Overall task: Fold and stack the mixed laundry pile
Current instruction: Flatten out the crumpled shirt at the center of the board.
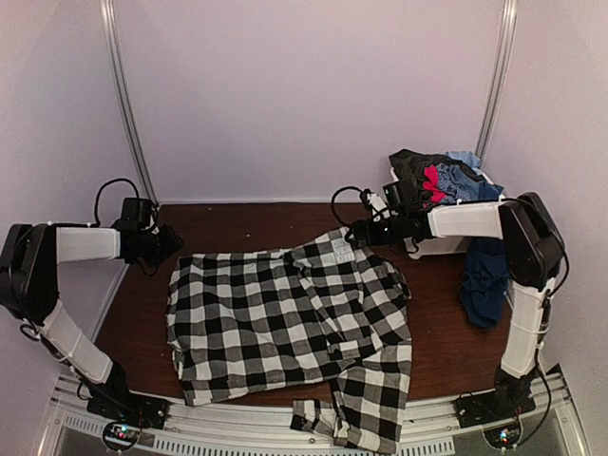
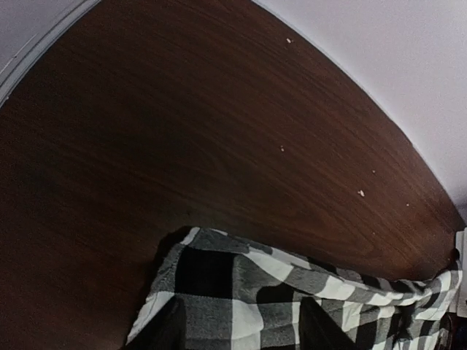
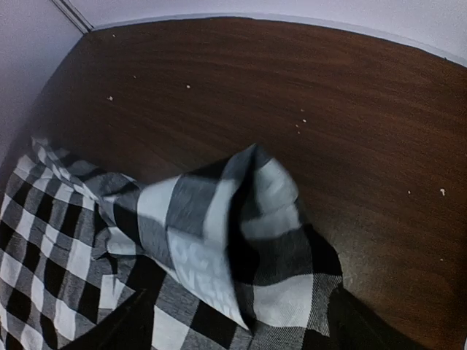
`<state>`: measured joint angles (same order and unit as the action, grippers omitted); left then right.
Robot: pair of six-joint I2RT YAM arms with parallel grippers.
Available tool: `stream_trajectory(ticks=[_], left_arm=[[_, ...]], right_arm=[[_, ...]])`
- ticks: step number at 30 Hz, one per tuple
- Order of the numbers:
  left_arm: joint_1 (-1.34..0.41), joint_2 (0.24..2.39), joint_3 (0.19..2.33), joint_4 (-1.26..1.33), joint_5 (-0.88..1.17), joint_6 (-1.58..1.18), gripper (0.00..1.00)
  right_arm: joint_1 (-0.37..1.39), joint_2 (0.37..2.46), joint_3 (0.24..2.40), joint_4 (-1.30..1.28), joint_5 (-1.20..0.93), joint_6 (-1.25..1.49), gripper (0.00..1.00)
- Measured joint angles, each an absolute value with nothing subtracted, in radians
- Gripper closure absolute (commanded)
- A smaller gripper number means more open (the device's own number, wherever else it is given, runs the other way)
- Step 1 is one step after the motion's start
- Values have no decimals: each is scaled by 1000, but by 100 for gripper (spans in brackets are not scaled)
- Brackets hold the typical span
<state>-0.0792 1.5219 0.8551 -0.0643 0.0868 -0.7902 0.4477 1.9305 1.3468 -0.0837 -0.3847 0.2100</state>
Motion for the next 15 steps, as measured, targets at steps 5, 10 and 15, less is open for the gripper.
stream_trajectory(ticks=[5,10,15], left_arm=[[-62,1598,910,-62,85,-745,24],[-99,1557,962,-90,86,-684,25],[-220,1480,895,-130,86,-656,26]], right_arm=[[444,1936,1372,-155,-261,205,12],[440,1826,1381,-162,-270,184,23],[452,1760,1321,-150,-376,195,25]])
